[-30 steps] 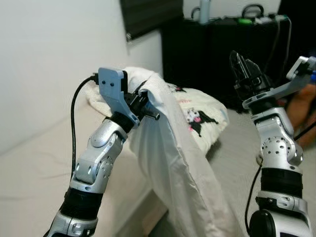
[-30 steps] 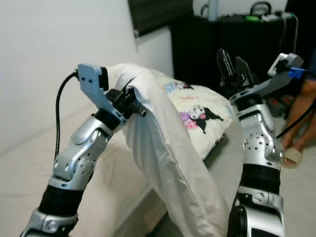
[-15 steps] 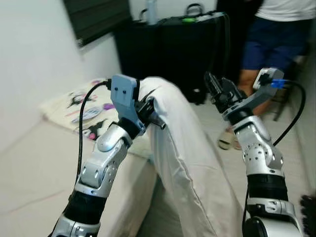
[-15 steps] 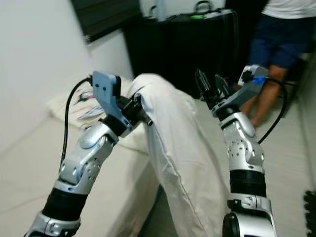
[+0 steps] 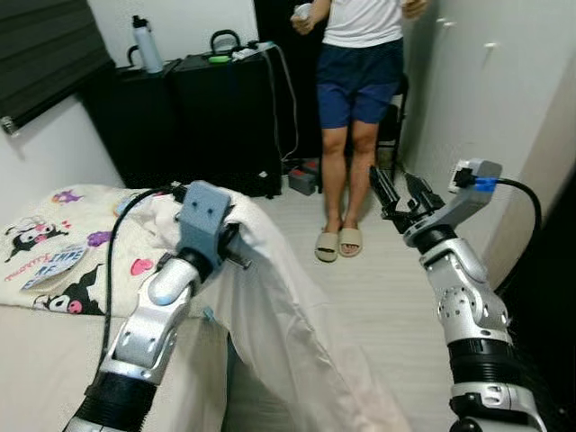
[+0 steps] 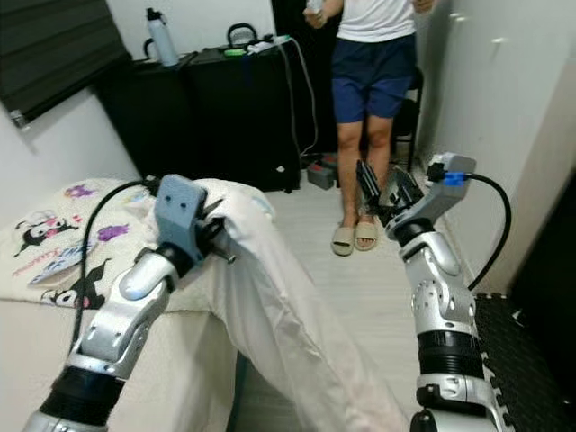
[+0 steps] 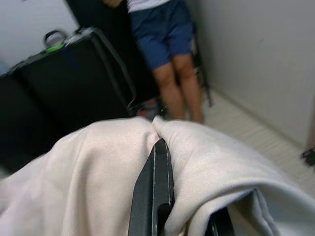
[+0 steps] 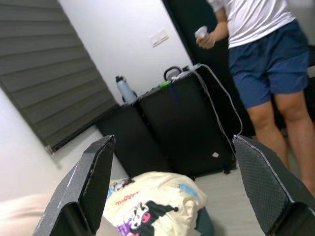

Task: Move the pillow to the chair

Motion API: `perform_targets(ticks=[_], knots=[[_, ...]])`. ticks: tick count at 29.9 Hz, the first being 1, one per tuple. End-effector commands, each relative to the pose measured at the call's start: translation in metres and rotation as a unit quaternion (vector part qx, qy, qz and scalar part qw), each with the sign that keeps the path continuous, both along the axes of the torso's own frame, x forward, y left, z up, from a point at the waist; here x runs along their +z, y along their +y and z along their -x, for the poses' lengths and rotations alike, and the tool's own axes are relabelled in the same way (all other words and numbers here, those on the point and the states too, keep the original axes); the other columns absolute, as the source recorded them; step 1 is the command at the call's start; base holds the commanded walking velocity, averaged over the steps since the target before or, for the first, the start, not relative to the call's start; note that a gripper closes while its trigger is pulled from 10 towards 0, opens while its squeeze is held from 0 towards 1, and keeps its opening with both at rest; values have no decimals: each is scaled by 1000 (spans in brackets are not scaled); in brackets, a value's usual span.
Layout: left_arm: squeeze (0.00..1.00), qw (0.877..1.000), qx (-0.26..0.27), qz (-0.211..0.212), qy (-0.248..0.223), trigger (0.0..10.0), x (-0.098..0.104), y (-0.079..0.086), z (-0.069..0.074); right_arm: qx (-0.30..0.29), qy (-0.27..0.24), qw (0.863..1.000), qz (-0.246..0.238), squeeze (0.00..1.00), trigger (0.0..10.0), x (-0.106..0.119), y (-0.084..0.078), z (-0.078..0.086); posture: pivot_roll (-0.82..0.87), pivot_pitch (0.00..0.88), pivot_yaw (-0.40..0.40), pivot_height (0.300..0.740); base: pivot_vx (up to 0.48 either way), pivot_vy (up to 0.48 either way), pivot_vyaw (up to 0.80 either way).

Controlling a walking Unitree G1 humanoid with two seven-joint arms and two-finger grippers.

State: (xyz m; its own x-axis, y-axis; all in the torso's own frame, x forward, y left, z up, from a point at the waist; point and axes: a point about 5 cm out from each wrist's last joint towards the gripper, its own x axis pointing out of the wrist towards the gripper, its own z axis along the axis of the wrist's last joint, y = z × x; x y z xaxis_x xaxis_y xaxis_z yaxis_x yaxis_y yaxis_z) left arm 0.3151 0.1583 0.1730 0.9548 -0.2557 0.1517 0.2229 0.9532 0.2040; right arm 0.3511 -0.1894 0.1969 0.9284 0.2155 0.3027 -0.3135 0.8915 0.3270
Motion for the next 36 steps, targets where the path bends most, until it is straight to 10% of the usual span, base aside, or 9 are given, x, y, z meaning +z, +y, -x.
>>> perform_targets(ticks=[1,21,36], knots=[[0,998,36,-4,-42,10000,15,18,-1,2,17,1000,-4,0,10000,-15,6,0,32,0,171,707,0,0,-731],[0,996,60,12,-68,10000,23,20,-6,13,19,1000,-3,0,10000,-20,25,-9,59,0,144,707,0,0,-729],[0,981,127,123,-75,10000,3,12,3,111,19,990,82,0,10000,2,42,-24,25,0,-117,707,0,0,-730]])
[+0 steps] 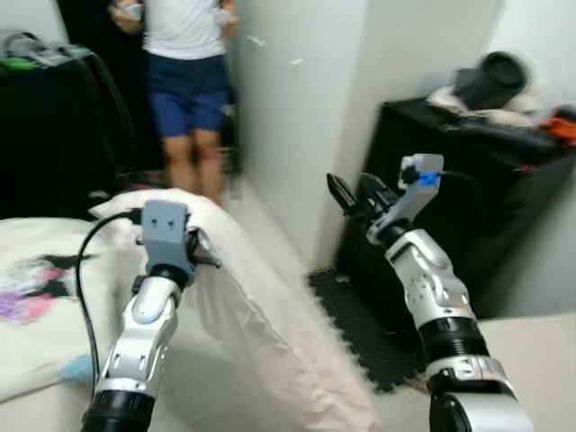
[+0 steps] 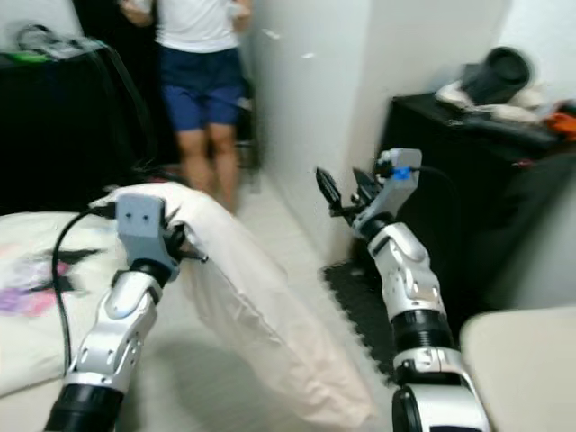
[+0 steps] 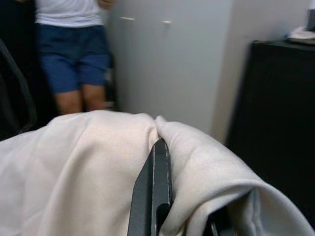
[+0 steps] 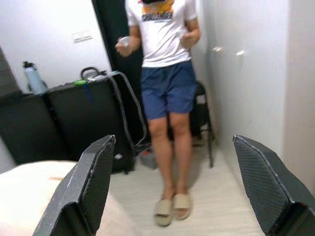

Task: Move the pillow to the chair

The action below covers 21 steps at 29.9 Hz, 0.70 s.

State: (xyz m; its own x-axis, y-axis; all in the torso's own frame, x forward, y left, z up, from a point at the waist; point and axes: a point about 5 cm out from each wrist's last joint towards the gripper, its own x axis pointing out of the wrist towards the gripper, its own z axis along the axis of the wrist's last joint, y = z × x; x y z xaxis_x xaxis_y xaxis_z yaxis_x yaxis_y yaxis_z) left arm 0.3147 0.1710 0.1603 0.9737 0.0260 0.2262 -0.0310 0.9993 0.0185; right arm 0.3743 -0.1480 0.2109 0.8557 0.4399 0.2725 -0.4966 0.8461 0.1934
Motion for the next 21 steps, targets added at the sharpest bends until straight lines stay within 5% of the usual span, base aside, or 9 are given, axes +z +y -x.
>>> perform_targets(ticks=[1,21], knots=[[0,998,7,21,-52,10000,15,0,3,7,28,999,13,0,10000,-12,1,0,25,0,-117,707,0,0,-731],[0,997,3,32,-66,10000,25,-2,2,17,29,999,-4,0,10000,-14,8,-2,50,0,-84,707,0,0,-729]])
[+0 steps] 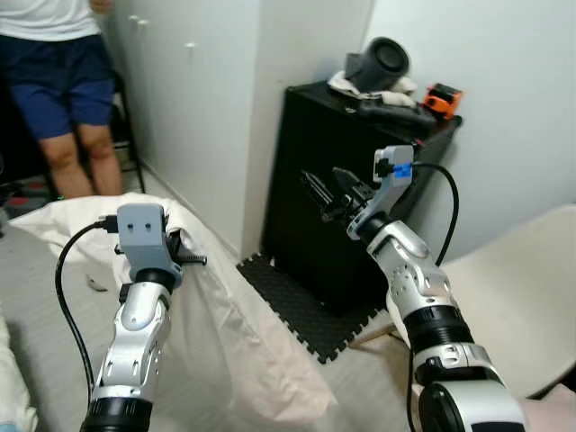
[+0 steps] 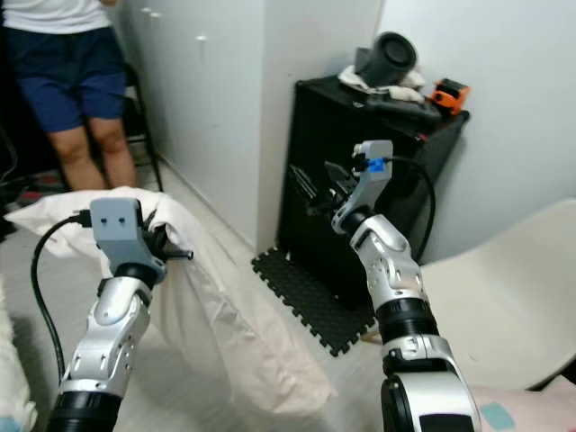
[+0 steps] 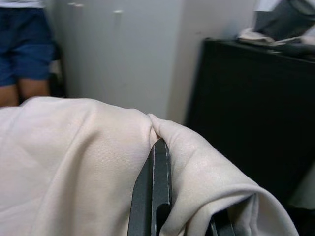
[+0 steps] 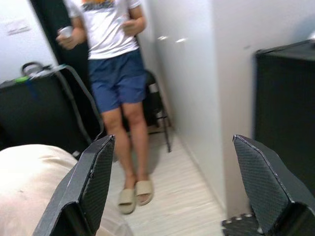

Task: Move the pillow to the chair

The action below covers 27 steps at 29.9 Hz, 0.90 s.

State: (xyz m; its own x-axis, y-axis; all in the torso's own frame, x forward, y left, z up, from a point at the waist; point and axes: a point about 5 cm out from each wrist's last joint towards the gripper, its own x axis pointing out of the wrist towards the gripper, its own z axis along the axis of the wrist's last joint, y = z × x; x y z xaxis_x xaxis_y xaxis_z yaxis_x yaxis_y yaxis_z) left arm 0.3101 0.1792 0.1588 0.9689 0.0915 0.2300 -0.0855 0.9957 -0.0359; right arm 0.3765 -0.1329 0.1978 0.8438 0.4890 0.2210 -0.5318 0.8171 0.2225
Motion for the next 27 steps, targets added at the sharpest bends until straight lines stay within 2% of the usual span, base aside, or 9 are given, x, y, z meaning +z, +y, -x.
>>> perform_targets(ticks=[1,21,27], knots=[[0,998,-28,5,-62,10000,26,-13,-3,-11,0,1000,-7,0,10000,-2,-6,0,49,0,-83,707,0,0,-725],[0,996,-63,13,-67,10000,27,-24,-4,-15,-5,1000,-15,0,10000,-2,-6,2,41,0,-61,707,0,0,-730],[0,994,-50,12,-99,10000,40,-18,-3,0,-20,999,-40,0,10000,5,-3,4,37,0,-57,707,96,0,-85]])
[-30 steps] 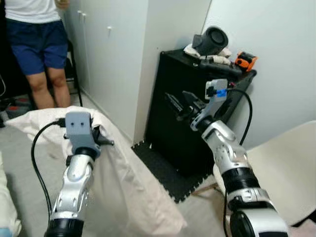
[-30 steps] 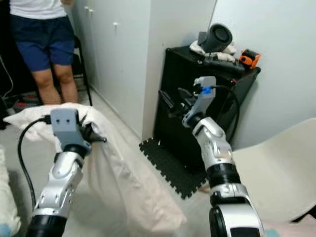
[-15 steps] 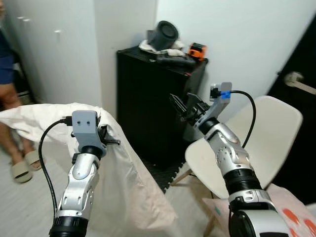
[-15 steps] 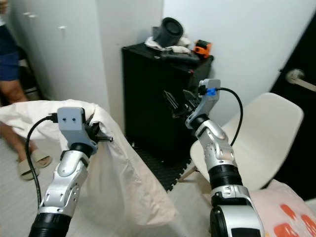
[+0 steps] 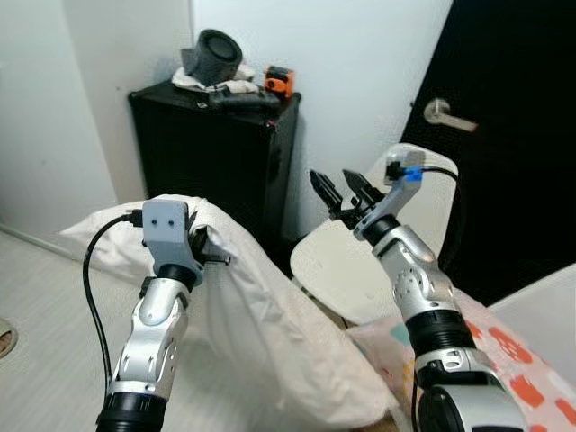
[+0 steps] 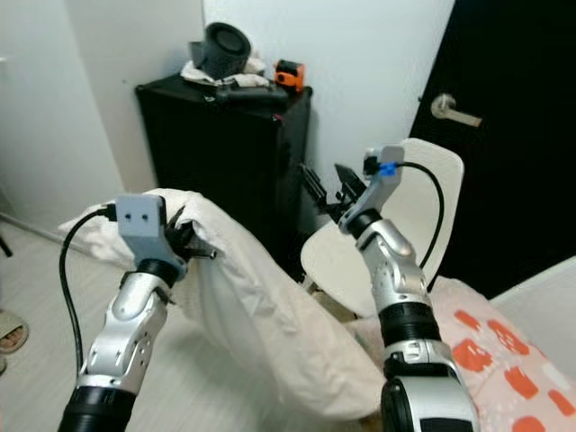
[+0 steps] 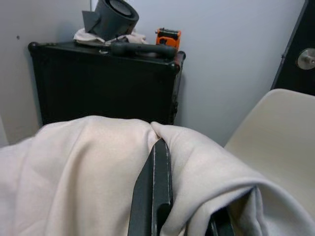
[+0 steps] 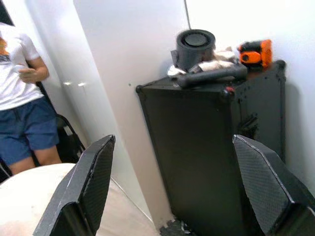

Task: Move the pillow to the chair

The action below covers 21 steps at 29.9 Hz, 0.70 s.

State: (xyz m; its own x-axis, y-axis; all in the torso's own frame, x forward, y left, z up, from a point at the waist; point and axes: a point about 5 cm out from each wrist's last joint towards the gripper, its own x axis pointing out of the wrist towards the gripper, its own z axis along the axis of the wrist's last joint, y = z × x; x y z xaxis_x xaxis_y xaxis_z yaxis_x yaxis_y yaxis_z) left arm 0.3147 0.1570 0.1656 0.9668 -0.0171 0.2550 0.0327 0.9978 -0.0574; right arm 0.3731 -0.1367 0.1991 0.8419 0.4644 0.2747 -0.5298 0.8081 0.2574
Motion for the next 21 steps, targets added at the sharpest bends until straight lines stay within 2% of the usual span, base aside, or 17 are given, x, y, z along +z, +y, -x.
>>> perform_targets(ticks=[1,6,14,21], knots=[[0,996,19,6,-90,10000,37,7,2,10,-10,1000,-11,0,10000,5,2,1,38,0,-56,707,322,0,0],[0,995,27,-2,-101,10000,45,12,0,17,-15,1000,-12,0,10000,8,5,2,41,0,-56,707,326,0,0],[0,993,23,-5,-119,10000,57,8,1,16,-12,1000,-7,0,10000,8,7,1,43,0,-53,707,327,0,0],[0,990,3,-6,-142,10000,70,0,1,11,-15,1000,-14,0,10000,13,5,0,43,0,-54,707,328,0,-764]])
